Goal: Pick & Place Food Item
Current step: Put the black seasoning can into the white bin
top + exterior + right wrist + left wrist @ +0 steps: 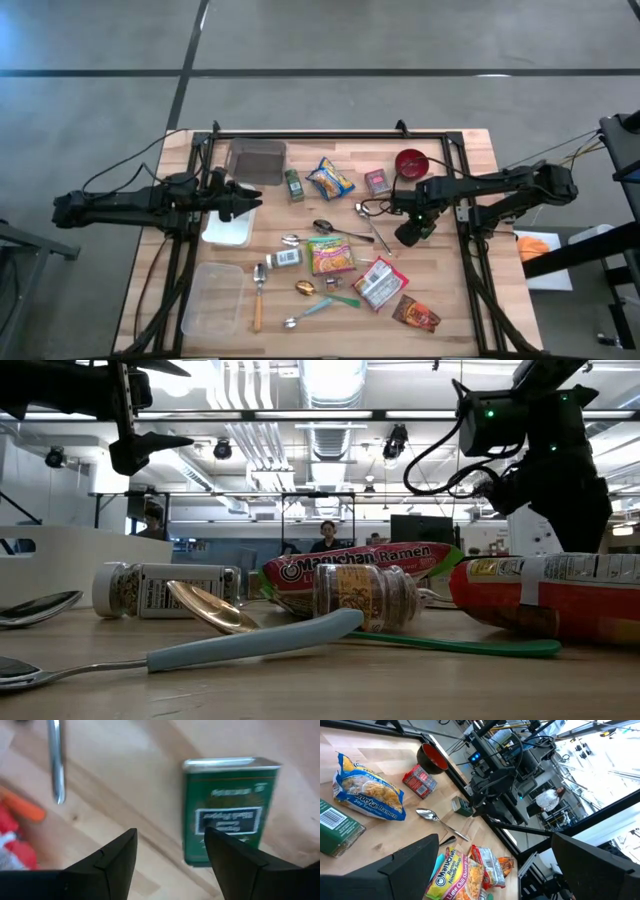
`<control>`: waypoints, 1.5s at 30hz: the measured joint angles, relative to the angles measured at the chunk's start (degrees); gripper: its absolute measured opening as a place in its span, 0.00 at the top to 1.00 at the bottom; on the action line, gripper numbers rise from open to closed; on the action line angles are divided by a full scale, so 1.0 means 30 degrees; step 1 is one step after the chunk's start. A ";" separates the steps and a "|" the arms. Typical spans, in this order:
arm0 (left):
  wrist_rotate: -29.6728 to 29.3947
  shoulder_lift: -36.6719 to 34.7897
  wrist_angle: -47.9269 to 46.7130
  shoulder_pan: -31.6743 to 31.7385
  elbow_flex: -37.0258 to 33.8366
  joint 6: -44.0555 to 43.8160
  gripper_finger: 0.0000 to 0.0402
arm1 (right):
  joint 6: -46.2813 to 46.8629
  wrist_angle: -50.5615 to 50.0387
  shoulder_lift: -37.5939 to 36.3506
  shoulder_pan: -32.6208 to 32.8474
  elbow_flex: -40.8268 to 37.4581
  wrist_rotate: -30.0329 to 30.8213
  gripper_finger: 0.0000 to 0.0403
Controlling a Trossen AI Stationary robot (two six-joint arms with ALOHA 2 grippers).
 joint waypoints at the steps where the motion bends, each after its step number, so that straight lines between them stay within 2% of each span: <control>1: 0.0000 0.0000 -0.0007 0.0000 0.0000 0.0000 0.03 | 0.0349 -0.0118 0.0092 0.0000 0.0000 0.0075 0.39; 4: 0.0000 0.0000 -0.0007 0.0000 0.0000 0.0000 0.03 | 0.1136 -0.0779 0.0531 0.0000 -0.0029 0.0883 0.30; 10: 0.0000 0.0000 -0.0007 0.0000 0.0000 0.0007 0.03 | 0.0766 -0.0614 0.0658 0.0000 0.0221 0.0356 0.16; 15: 0.0000 0.0000 -0.0007 0.0000 0.0000 0.0022 0.03 | 0.0914 -0.0573 0.0667 -0.0058 0.0284 0.0381 0.08; 23: 0.0000 0.0000 -0.0007 0.0000 0.0000 0.0066 0.03 | 0.1212 -0.0757 0.0674 -0.0044 0.0284 0.0627 0.07; 29: -0.0007 0.0000 -0.0009 0.0000 0.0000 0.0058 0.03 | 0.1247 -0.0792 0.0682 -0.0033 0.0284 0.2877 0.07; 38: -0.0003 0.0000 -0.0010 -0.0003 0.0000 0.0058 0.03 | -0.0418 -0.0426 0.0943 -0.0036 0.0284 0.4214 0.07; 45: -0.0005 0.0000 -0.0007 -0.0007 0.0000 0.0044 0.03 | -0.1306 -0.0165 0.2192 -0.0051 0.0254 0.4843 0.07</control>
